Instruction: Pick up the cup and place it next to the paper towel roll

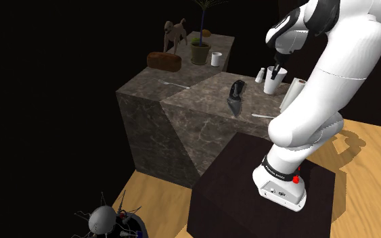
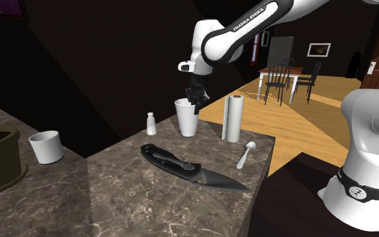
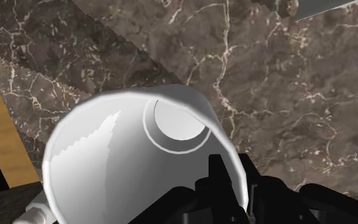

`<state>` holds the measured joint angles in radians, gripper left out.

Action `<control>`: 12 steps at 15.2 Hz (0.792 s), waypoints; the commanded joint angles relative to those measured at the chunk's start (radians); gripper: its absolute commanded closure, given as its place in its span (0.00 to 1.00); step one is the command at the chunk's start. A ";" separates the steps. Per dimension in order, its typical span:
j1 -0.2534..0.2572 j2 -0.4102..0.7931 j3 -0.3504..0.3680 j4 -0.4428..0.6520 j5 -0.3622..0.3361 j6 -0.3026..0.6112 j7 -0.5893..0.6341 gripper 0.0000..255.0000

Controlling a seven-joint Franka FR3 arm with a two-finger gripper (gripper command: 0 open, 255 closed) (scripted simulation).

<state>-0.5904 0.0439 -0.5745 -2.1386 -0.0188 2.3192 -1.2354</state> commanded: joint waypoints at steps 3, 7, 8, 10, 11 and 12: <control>-0.003 0.021 0.000 -0.017 0.016 0.036 -0.012 1.00; -0.003 0.021 0.000 -0.017 0.016 0.036 -0.012 1.00; -0.003 0.021 0.000 -0.017 0.016 0.036 -0.012 1.00; -0.003 0.021 0.000 -0.017 0.016 0.036 -0.012 0.00; -0.003 0.021 0.000 -0.017 0.016 0.036 -0.012 0.00; -0.003 0.021 0.000 -0.017 0.016 0.036 -0.012 0.00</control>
<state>-0.5935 0.0646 -0.5749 -2.1559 -0.0030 2.3550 -1.2473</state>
